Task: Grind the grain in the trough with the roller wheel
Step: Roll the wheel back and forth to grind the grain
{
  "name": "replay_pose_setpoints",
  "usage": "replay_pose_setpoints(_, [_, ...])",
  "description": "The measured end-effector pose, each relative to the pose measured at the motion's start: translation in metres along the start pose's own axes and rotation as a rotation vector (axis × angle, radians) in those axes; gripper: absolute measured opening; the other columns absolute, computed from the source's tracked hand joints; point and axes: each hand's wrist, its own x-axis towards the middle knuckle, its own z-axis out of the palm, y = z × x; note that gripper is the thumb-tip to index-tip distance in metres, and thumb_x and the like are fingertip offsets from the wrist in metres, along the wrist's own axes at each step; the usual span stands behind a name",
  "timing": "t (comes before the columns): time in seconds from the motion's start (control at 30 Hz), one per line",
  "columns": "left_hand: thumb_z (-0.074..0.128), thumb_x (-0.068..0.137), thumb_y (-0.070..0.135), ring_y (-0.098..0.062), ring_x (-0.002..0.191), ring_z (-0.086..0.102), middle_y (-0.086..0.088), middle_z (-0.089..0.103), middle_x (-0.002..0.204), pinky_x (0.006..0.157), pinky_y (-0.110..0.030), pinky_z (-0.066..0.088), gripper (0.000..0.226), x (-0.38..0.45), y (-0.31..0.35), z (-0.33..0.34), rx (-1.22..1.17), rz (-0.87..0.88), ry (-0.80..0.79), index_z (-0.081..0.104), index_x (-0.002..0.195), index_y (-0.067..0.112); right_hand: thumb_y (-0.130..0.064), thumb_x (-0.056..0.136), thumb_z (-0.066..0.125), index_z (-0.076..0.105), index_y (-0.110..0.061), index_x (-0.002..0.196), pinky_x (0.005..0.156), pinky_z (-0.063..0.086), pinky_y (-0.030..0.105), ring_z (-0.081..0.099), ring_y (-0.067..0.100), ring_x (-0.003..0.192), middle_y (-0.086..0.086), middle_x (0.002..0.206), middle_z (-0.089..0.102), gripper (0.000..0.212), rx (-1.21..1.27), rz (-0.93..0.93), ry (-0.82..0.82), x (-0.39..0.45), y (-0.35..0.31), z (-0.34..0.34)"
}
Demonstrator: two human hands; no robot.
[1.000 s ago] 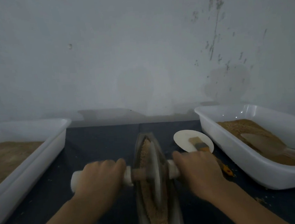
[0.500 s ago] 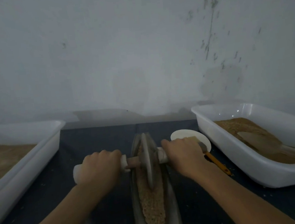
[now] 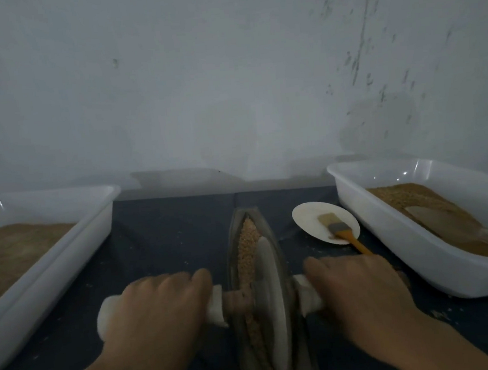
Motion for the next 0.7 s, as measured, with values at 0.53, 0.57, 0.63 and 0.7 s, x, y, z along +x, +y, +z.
replay_pose_setpoints(0.53, [0.065,0.079,0.038,-0.012,0.066,0.053,0.01,0.052,0.075,0.059,-0.029,0.038,0.032,0.023,0.001,0.009,0.006,-0.114,-0.056,0.034,0.081,0.033,-0.026,0.067,0.079,0.048,-0.025,0.078,0.046,0.041,0.028,0.054,0.014,0.053,-0.005,0.064,0.057,0.033,0.016,0.009,0.018,0.019,0.005,0.012])
replay_pose_setpoints(0.57, [0.074,0.068,0.037,-0.011,0.056,0.05,0.011,0.049,0.067,0.052,-0.027,0.036,0.039,0.007,0.003,0.001,0.008,-0.041,-0.004,0.037,0.077,0.033,-0.019,0.053,0.084,0.048,-0.023,0.07,0.04,0.031,0.025,0.049,0.015,0.044,-0.005,0.056,0.053,0.041,0.027,-0.005,0.094,0.005,0.0,0.001])
replay_pose_setpoints(0.63, [0.086,0.039,0.031,-0.01,0.038,0.036,0.01,0.043,0.051,0.042,-0.018,0.019,0.051,-0.014,0.004,-0.008,-0.036,0.053,0.113,0.042,0.065,0.029,-0.008,0.036,0.084,0.045,-0.021,0.061,0.039,0.021,0.022,0.042,0.018,0.035,-0.003,0.048,0.045,0.049,0.022,-0.027,0.209,-0.01,-0.004,-0.011])
replay_pose_setpoints(0.7, [0.084,0.046,0.035,-0.008,0.041,0.028,0.011,0.039,0.051,0.045,-0.019,0.009,0.052,-0.016,0.004,-0.009,0.019,-0.005,0.045,0.037,0.066,0.031,-0.005,0.034,0.085,0.044,-0.02,0.06,0.037,0.023,0.023,0.04,0.018,0.034,-0.003,0.046,0.044,0.051,0.026,-0.033,0.199,-0.011,-0.003,-0.008])
